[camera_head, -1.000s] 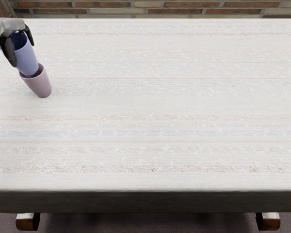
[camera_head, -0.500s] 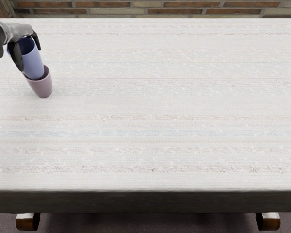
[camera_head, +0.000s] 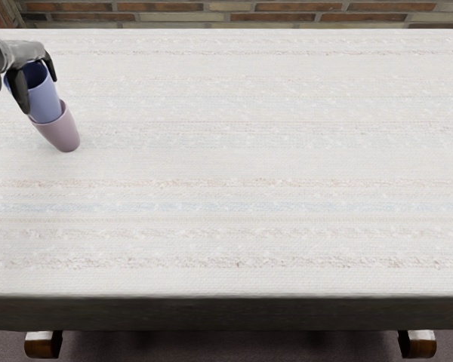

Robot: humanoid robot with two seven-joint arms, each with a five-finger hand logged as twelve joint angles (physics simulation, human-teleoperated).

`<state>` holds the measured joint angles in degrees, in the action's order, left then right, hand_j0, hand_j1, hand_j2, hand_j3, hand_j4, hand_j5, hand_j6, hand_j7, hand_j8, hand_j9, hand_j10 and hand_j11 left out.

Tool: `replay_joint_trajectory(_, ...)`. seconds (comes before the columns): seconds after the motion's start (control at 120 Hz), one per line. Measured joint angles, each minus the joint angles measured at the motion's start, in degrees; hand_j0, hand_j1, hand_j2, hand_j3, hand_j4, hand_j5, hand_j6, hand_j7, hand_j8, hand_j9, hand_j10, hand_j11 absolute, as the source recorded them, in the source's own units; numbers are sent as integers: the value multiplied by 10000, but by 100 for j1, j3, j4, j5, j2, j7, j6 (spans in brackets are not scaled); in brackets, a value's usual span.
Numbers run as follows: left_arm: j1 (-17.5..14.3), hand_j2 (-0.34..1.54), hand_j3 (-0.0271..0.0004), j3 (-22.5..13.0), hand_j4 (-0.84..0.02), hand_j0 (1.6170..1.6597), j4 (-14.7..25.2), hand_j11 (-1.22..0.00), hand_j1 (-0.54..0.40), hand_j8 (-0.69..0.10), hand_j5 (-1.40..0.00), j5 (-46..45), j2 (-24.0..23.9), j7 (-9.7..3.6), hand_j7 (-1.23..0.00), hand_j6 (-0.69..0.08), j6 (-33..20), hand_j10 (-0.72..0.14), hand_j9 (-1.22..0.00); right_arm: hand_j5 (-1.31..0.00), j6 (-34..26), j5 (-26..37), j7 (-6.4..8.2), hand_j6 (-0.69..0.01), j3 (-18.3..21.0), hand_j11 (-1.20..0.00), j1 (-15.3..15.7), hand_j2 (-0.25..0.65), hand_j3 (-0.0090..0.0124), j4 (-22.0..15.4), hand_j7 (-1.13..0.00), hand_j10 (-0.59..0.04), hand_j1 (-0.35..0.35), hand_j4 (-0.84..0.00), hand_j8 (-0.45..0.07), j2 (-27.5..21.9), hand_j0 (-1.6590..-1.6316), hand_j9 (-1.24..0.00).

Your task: Pick up cup and place in cup with left hand

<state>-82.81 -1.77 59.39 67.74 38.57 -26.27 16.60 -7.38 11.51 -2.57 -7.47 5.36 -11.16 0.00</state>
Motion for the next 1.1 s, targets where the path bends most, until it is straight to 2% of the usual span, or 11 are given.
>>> replay_joint_trajectory(0.117, -7, 801, 0, -17, -4695, 16549, -13, -6276, -769, -3068, -6179, -3, -7, 0, -6204, -3206, -11, -4563, -6245, -335, 0, 0, -3, -260, 0, -335, 0, -51, 0, 0, -334, -258, -3182, -259, -259, 0, -16581, -335)
replay_joint_trajectory(0.158, -7, 692, 0, -19, -4409, 16553, -17, -5876, -558, -3155, -5808, -2, -43, 0, -5821, -3188, -74, -4308, -5852, -335, 0, 0, -4, -260, 0, -335, 0, -51, 0, 0, -334, -258, -3182, -259, -259, 0, -16581, -335)
replay_joint_trajectory(0.333, 2, 463, 0, -18, -2660, 16569, -23, -3493, 863, -2134, -3468, -22, -77, -4, -3472, -2149, -231, -2615, -3484, -335, 0, 1, -4, -260, 0, -335, 0, -51, 0, 0, -334, -258, -3182, -259, -259, 0, -16581, -335)
replay_joint_trajectory(0.55, 10, 258, 0, -17, -1368, 16576, 1, -1747, 2098, -1193, -1743, -49, -86, -9, -1742, -1201, -255, -1347, -1745, -335, 0, 1, -1, -260, 0, -335, 0, -51, 0, 0, -334, -258, -3182, -259, -259, 0, -16581, -335)
replay_joint_trajectory(0.733, 2, 180, 0, -17, -903, 16579, 18, -1122, 2556, -838, -1124, -53, -322, -17, -1122, -844, -259, -889, -1122, -335, 0, 0, -3, -260, 0, -335, 0, -51, 0, 0, -334, -258, -3182, -259, -259, 0, -16581, -335)
replay_joint_trajectory(0.933, -7, 145, 0, -10, -699, 16580, 147, -852, 2752, -681, -856, -60, -372, -50, -854, -686, -254, -689, -853, -335, 0, 0, -6, -261, 1, -335, 6, -51, 0, 0, -334, -259, -3182, -259, -260, 0, -16581, -335)
replay_joint_trajectory(1.1, -21, 133, 0, -9, -631, 16580, 343, -760, 2819, -629, -766, -76, -376, -129, -764, -634, -209, -623, -762, -335, -1, 0, -5, -260, 0, -335, 8, -51, 0, 0, -334, -258, -3182, -259, -259, 0, -16581, -335)
